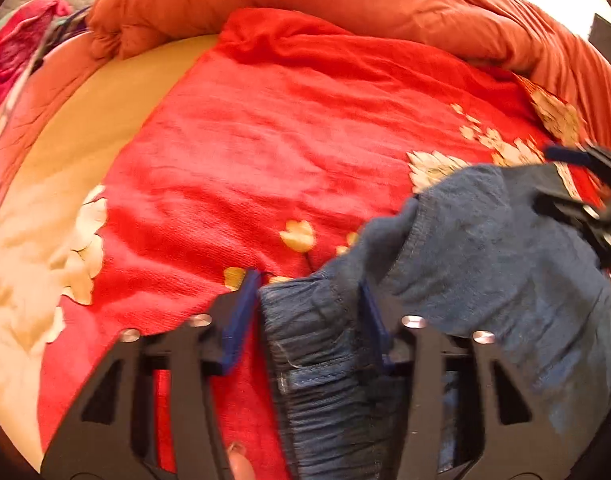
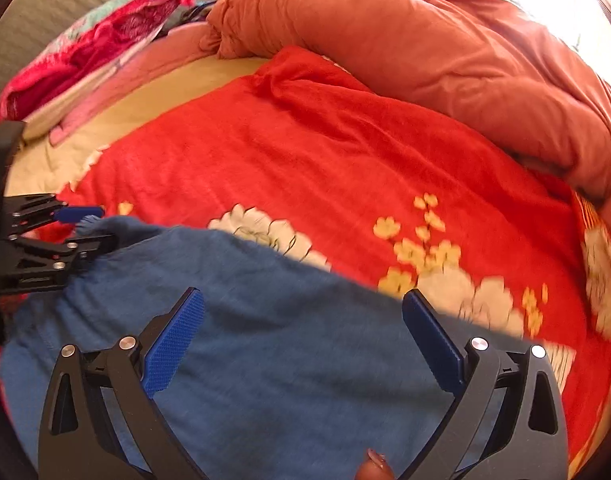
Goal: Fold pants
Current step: 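Grasp the pants waistband with the left tool while the right tool grasps the waistband edge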
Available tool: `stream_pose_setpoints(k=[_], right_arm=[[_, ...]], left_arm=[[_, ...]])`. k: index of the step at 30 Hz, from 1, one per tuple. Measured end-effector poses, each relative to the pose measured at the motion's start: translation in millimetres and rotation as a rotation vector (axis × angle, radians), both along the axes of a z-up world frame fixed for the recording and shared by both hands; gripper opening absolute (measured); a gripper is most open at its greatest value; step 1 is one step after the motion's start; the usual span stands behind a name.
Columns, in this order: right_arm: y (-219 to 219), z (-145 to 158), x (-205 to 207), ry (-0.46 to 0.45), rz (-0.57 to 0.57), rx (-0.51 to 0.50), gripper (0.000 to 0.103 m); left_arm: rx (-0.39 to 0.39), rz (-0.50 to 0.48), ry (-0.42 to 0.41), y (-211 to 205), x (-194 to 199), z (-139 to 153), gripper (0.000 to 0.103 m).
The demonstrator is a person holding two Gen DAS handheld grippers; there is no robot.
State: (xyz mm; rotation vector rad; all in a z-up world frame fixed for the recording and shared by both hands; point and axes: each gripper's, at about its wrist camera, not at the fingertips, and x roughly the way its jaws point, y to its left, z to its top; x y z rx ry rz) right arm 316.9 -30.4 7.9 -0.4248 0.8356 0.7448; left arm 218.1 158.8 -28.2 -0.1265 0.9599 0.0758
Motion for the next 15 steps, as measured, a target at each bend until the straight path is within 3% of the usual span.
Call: stream_pose_setpoints(k=[2,9,15], right_arm=[[8,-2,8,-0.002,0.026,-0.02,0.099],[39,-7,16,0.005,0.176,-0.068,0.099],[64,-17,9,-0.009,0.315,-0.126,0.094]], left_arm=[[0.019,-0.008,-0.016,-2,-3,4,0.034],[-0.036,0.015,-0.146,5,-26,30,0.033],[0.024,0.0,-0.231,-7,-38,47,0.033]])
